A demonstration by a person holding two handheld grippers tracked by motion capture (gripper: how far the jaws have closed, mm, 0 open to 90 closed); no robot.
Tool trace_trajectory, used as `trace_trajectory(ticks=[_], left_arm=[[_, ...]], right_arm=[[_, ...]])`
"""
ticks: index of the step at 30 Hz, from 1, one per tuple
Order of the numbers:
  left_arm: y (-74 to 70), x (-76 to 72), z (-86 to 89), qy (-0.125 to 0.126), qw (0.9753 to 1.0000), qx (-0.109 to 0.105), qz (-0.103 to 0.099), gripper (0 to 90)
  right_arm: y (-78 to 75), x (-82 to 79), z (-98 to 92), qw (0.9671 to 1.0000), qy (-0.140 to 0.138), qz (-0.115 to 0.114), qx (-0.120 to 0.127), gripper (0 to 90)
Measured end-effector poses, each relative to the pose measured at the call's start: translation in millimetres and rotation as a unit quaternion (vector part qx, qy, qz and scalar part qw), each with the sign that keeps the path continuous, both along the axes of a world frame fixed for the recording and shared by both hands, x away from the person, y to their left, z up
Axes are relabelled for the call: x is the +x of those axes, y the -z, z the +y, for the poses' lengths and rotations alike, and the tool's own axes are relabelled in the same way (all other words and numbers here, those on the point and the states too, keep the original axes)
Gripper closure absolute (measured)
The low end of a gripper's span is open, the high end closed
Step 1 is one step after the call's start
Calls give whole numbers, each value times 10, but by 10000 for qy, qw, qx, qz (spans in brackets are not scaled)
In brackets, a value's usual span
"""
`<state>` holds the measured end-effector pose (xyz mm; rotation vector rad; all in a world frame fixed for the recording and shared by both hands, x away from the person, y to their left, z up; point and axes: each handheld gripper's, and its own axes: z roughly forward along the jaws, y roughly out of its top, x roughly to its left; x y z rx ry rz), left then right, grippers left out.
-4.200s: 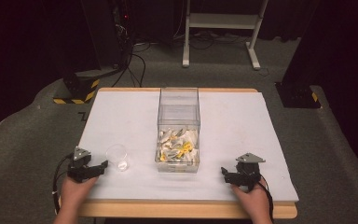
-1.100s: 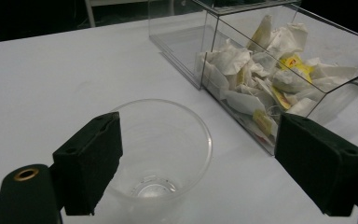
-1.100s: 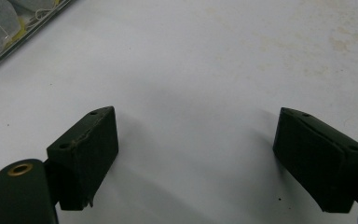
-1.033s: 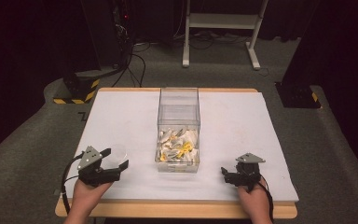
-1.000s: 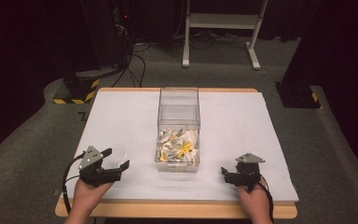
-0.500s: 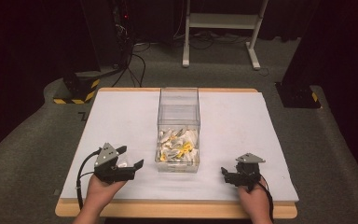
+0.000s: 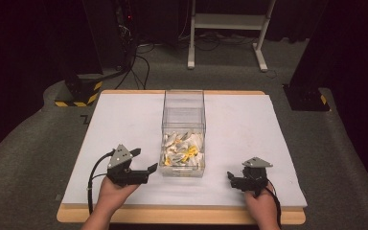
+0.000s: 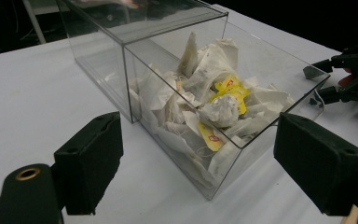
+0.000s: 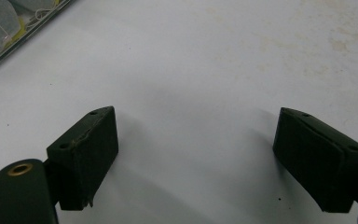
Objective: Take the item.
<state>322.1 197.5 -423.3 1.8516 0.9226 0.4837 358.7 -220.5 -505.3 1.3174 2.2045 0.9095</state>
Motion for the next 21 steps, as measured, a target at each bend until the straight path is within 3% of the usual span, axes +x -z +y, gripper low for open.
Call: trace_trajectory(ticks=[21], left_arm=[[-56, 127, -224, 306, 9995, 69, 62, 197]], right_arm=[[1, 0, 0, 10000, 4, -6, 0, 139]])
